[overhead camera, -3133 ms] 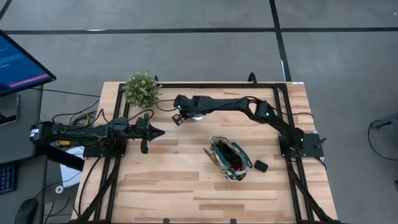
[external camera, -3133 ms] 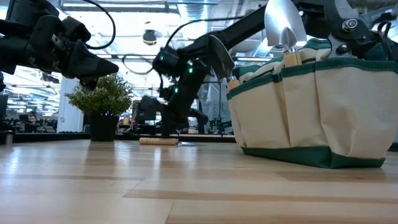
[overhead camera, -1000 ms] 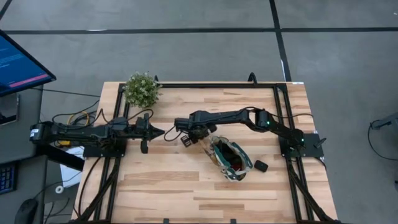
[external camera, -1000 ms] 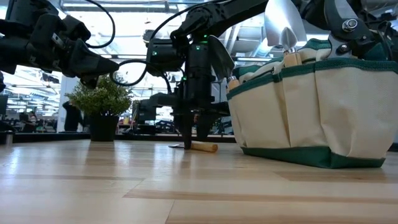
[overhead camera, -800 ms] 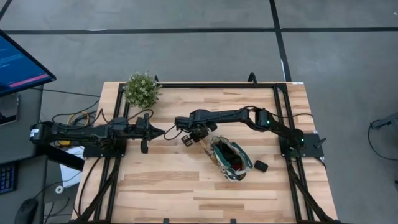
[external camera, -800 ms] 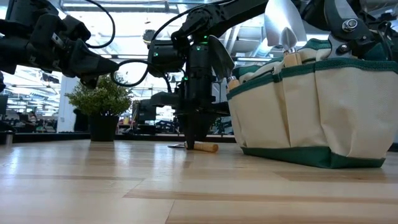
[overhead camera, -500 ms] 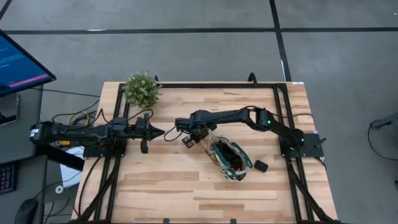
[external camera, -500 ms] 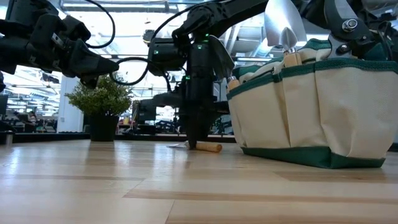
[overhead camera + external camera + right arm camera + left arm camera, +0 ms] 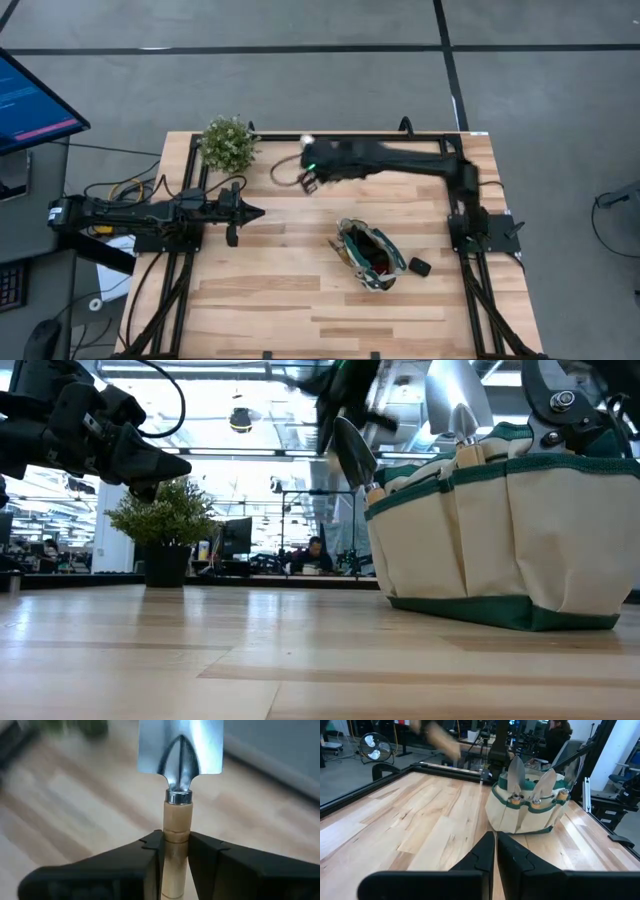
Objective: Pick & Place Garden tools in Gardening bag
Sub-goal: Put the brown trowel into the gardening bag
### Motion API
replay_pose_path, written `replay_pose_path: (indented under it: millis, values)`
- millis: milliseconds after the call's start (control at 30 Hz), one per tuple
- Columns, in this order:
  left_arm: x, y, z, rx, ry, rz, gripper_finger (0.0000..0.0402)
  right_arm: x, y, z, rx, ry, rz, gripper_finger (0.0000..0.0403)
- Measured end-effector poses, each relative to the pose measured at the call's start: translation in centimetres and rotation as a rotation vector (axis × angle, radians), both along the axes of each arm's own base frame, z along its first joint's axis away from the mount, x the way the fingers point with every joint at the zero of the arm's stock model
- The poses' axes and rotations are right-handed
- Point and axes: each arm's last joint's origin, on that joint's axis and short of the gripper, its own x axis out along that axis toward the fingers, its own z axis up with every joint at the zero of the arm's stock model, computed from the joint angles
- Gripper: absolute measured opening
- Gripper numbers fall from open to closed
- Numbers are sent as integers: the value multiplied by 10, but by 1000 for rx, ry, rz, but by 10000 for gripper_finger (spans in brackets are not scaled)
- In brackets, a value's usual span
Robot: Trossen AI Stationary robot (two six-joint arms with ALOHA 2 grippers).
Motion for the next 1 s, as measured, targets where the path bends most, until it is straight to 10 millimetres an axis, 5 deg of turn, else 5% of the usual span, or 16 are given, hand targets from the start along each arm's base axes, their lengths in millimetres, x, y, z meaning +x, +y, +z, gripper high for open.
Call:
replay_pose_path:
  millis: [233,433,700,1000]
  values:
    - [0,0,0,0,0,0,17,-70,33,88,-202,-112,-1,52]
    - [0,0,0,0,0,0,17,-138,70,115,-274,-92,20,52]
    - [0,0,0,0,0,0,17,-235,114,72,-150,-214,54,52]
    - [0,0,0,0,0,0,17,-289,131,-10,-67,-335,65,52]
